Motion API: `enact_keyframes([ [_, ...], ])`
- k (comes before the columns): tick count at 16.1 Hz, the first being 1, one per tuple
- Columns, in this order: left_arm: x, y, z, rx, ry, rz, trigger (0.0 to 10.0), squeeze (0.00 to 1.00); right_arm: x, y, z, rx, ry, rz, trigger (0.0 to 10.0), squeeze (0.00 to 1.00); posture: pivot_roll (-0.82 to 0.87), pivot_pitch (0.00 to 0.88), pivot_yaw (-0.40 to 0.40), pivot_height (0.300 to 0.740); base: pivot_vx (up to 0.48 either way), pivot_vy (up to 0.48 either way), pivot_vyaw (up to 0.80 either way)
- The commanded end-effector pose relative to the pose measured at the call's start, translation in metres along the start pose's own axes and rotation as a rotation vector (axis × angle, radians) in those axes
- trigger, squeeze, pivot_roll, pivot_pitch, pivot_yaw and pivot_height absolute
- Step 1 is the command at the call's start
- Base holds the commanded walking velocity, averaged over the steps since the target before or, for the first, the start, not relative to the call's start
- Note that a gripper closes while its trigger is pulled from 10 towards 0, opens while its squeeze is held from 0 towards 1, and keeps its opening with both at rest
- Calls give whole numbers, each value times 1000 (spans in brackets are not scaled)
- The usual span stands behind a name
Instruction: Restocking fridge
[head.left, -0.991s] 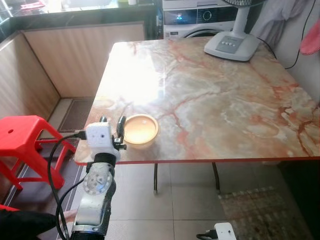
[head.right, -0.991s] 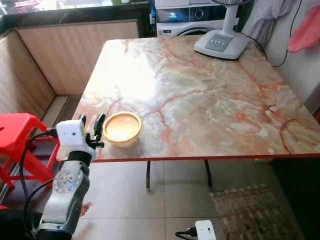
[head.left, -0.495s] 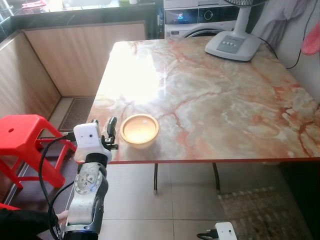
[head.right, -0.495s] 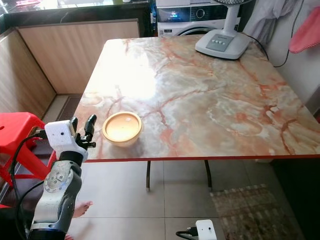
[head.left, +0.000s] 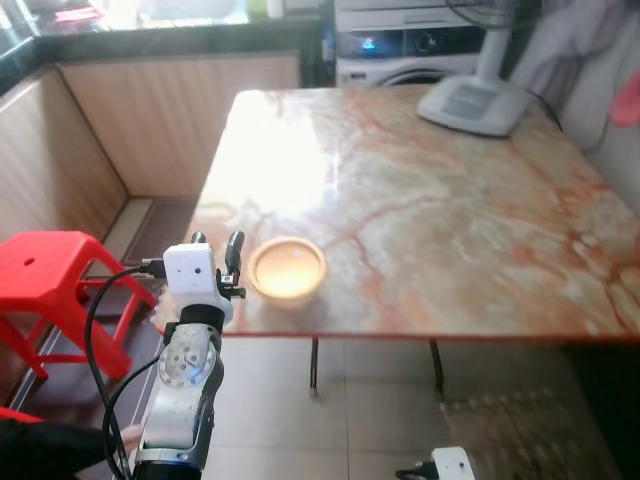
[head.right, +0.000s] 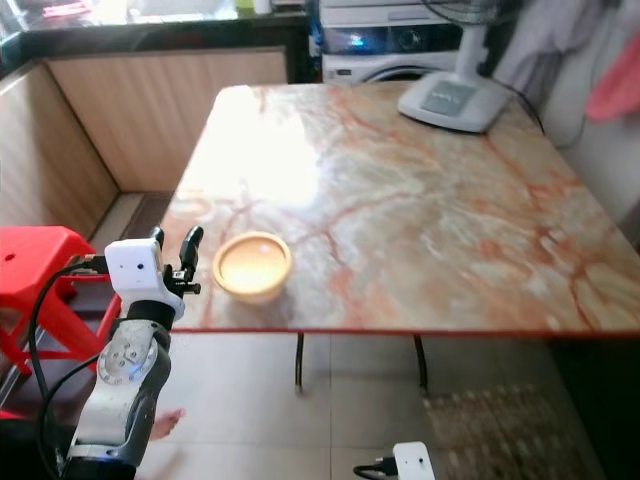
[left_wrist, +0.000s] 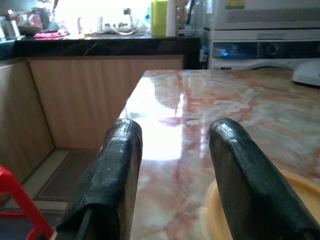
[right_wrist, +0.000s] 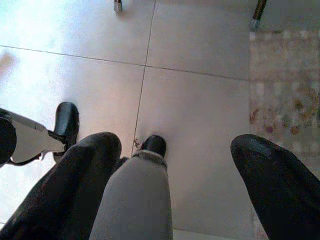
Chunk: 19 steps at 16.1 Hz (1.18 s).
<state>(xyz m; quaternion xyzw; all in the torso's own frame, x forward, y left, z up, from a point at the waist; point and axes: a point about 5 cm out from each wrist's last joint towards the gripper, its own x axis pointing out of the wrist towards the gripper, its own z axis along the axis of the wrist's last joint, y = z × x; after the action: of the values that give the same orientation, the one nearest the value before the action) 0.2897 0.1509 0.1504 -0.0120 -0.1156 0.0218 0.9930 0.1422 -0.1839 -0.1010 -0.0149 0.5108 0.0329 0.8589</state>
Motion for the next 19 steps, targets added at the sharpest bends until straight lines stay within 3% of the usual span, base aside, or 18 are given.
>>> enact_keyframes([
  [1,1,2,4,8,-13,10,10000,0,0,4,-1,-3,7,13,10000,0,54,40,34,740,307,0,0],
  [4,1,2,4,14,-18,9,10000,0,0,4,-1,0,6,12,10000,0,54,45,33,740,309,0,0],
  [15,-9,-9,3,38,2,-25,10000,0,1,4,0,2,5,14,10000,0,66,60,28,740,0,0,0],
  [18,-15,7,-4,24,50,44,10000,0,1,4,1,-18,6,19,10000,0,73,62,21,740,0,0,0],
  [19,-15,9,-5,14,57,45,10000,180,1,4,1,-19,7,19,10000,0,76,61,21,740,0,0,0],
])
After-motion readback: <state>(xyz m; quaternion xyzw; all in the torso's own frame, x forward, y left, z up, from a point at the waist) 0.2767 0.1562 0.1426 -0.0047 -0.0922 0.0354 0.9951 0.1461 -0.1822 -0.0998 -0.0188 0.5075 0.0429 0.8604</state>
